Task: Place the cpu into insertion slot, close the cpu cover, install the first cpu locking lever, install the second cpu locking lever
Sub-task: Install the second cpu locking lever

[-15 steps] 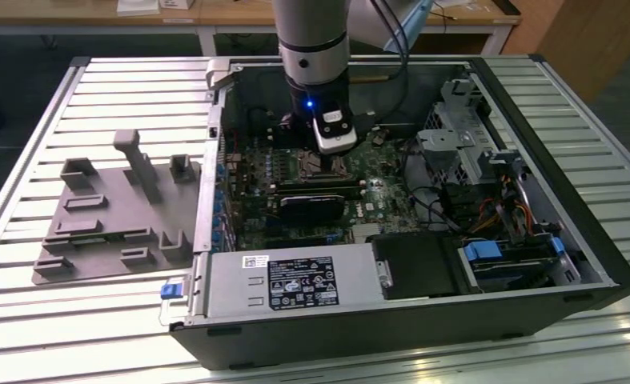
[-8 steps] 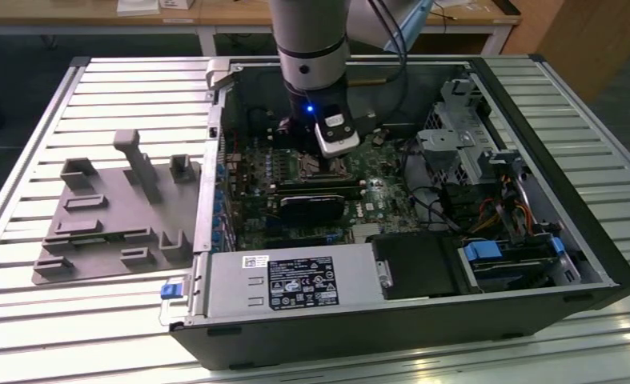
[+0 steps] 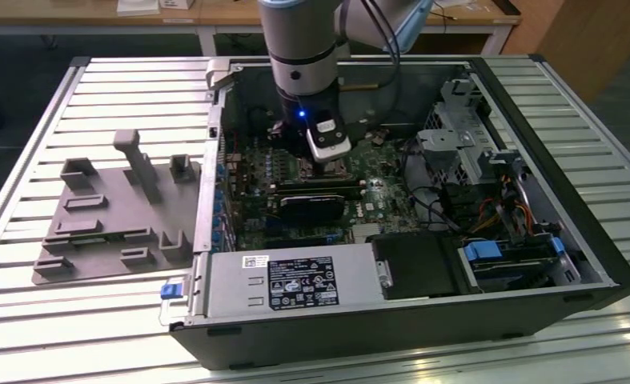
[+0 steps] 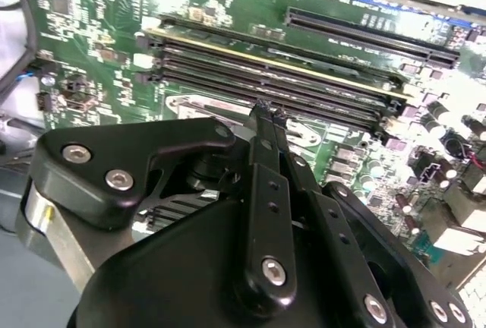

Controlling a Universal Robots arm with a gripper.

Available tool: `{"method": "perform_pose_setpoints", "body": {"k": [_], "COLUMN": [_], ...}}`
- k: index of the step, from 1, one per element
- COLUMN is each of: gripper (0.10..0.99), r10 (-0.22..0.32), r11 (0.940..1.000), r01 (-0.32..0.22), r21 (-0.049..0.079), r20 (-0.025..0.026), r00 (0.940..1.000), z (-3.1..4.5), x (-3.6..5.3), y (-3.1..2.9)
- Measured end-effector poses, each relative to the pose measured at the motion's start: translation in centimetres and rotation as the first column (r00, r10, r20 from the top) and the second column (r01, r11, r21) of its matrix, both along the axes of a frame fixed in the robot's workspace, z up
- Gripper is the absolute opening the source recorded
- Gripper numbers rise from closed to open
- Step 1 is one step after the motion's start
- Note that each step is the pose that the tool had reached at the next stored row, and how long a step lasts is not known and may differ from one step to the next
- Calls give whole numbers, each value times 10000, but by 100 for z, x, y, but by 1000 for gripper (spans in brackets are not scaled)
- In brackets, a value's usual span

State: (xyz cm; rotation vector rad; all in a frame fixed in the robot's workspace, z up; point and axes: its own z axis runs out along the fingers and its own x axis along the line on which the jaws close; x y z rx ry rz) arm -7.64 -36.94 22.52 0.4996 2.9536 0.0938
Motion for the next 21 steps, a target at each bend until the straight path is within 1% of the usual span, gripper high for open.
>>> {"method": "perform_pose_setpoints", "body": {"k": [6,10,12,13,16,17,18,19,21], "gripper": [106,106,106,106,106,106,106,106,106], "r10": [21,26,26,26,25,25,25,25,26], "r11": [9992,9982,9974,9966,9925,9914,9905,9900,9893], "r01": [-21,-26,-26,-26,-25,-26,-26,-26,-26], "r21": [406,597,726,822,1221,1310,1374,1411,1456], "r20": [1,1,1,1,3,2,3,3,4], "r00": [10000,10000,10000,10000,10000,10000,10000,10000,10000], "z": [-45,-74,-84,-87,-95,-99,-104,-109,-117], "x": [-43,-63,-66,-67,-67,-68,-69,-71,-73], "y": [-44,-83,-105,-114,-150,-163,-178,-191,-218]}}
